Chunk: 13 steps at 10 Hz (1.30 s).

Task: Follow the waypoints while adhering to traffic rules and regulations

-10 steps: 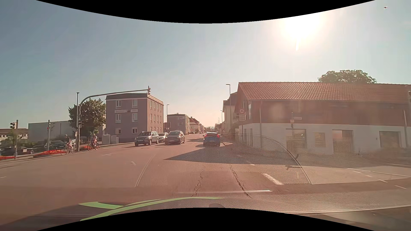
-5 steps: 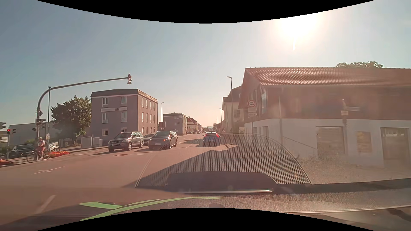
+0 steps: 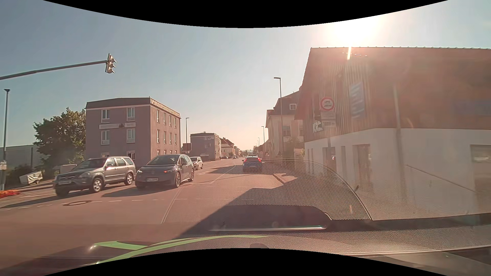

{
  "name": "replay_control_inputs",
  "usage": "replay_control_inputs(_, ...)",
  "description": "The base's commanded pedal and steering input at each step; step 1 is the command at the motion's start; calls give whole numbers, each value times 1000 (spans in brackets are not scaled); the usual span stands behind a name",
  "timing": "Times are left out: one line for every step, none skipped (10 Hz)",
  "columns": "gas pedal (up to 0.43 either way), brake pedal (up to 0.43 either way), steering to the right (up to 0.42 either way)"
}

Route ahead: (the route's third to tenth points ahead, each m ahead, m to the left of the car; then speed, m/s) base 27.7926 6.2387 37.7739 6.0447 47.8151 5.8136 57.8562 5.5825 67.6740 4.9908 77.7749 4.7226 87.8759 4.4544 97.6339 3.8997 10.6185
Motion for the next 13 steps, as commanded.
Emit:
replay_control_inputs(189,0,4)
replay_control_inputs(189,0,4)
replay_control_inputs(177,0,0)
replay_control_inputs(177,0,-1)
replay_control_inputs(177,0,-2)
replay_control_inputs(177,0,-2)
replay_control_inputs(169,0,-2)
replay_control_inputs(169,0,-4)
replay_control_inputs(157,0,-5)
replay_control_inputs(150,0,-6)
replay_control_inputs(138,0,-6)
replay_control_inputs(138,0,-6)
replay_control_inputs(130,0,-6)
